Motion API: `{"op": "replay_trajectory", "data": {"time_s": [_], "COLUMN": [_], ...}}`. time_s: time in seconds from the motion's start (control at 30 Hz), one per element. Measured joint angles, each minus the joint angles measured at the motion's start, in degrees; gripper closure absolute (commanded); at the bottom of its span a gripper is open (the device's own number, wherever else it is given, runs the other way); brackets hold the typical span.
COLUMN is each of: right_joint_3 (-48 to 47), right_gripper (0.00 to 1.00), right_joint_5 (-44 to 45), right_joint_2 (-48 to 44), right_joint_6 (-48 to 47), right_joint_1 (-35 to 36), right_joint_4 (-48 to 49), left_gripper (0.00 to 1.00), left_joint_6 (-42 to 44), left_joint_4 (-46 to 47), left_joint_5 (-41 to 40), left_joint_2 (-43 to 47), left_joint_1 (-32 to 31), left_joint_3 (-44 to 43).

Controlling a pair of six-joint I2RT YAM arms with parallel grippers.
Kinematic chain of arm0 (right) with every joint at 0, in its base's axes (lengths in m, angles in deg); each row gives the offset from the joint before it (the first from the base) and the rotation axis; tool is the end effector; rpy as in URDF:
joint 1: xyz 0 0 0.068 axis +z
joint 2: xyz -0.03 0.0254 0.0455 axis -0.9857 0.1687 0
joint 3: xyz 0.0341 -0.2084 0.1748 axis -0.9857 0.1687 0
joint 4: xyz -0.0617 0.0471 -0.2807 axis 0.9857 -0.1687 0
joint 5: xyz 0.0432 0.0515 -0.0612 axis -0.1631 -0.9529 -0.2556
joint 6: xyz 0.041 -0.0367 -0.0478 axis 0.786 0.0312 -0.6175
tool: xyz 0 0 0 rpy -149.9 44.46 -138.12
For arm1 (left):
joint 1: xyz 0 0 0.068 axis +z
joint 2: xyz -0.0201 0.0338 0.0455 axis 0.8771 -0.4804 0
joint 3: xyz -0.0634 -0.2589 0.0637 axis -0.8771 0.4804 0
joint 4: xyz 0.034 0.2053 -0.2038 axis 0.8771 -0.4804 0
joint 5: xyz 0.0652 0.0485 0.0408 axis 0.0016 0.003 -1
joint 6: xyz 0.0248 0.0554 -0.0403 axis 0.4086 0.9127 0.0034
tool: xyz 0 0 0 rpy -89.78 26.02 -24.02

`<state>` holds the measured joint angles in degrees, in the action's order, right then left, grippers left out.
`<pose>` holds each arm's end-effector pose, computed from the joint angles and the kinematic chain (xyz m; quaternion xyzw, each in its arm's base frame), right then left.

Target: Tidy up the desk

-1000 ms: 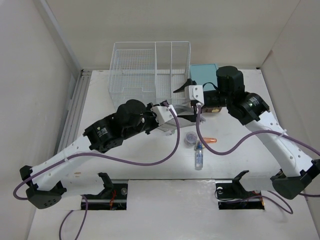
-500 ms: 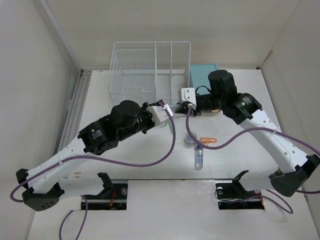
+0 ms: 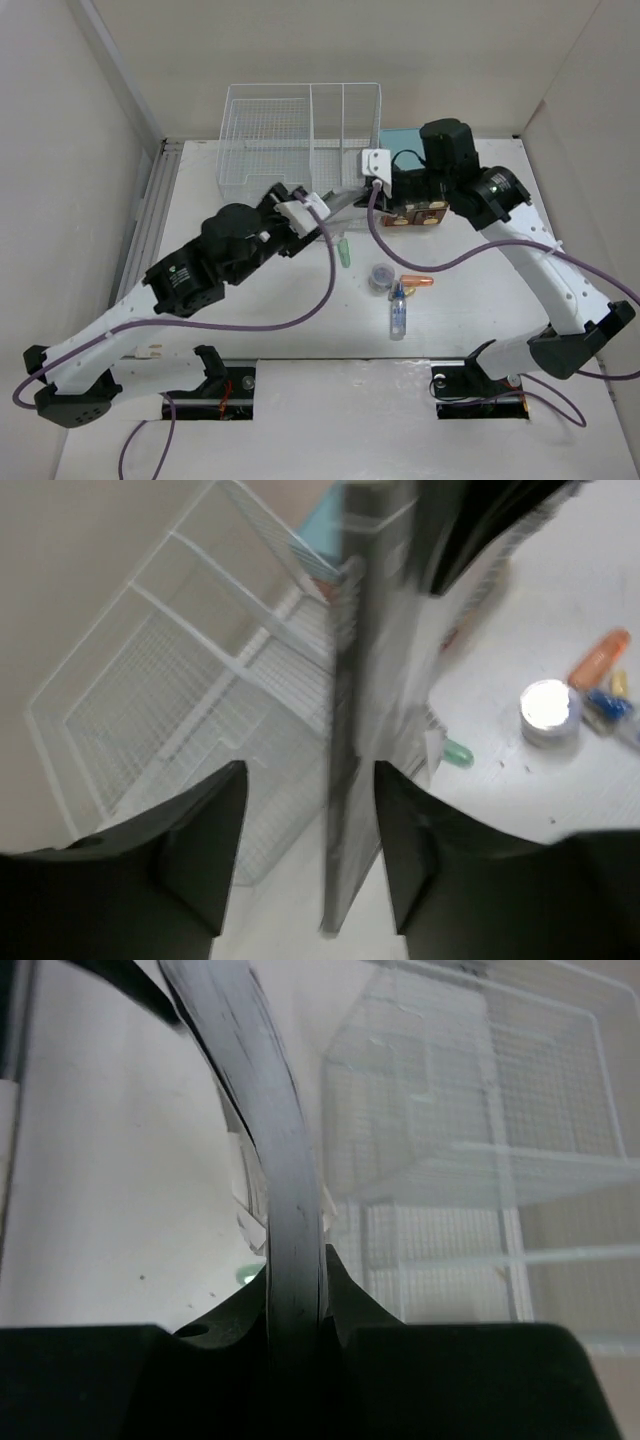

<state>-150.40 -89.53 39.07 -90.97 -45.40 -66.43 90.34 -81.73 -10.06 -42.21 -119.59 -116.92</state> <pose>0.2471 0.2190 0.4497 -0.6616 0.5076 0.2400 0.4971 0.1455 -0.2064 0.4537 0.4371 0.6053 -0.0894 0.6592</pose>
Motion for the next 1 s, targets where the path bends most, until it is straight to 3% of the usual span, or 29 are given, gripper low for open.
{"op": "replay_trajectory", "data": {"time_s": [0.03,0.1,0.27,0.53,0.8,1.0], "right_joint_3": [-0.85,-4.35,-11.26,-17.31,-17.92,-20.02], "right_gripper": [1.00,1.00,1.00,1.00,1.00,1.00], "right_joint_5": [1.29,3.91,11.50,23.47,42.91,54.25], "right_joint_2": [0.00,0.17,0.79,4.00,11.21,15.28], "right_joint_6": [1.05,2.67,7.69,19.85,33.29,40.72], "right_joint_1": [-0.57,-3.61,-9.16,-9.70,-8.24,-7.04], "right_joint_4": [-0.94,-2.73,-2.34,2.16,8.17,8.59], "left_gripper": [0.43,0.27,0.26,0.26,0.26,0.26], "left_joint_6": [-0.66,-1.64,-5.18,-12.50,-18.14,-19.67], "left_joint_4": [1.20,3.26,7.08,9.07,7.26,6.03], "left_joint_5": [-1.33,-4.87,-11.28,-12.55,-12.20,-12.20], "left_joint_2": [1.05,4.24,13.18,26.08,30.14,31.30], "left_joint_1": [0.02,0.22,0.24,0.24,0.24,0.24], "left_joint_3": [0.00,0.00,0.00,0.90,10.91,13.68]}}
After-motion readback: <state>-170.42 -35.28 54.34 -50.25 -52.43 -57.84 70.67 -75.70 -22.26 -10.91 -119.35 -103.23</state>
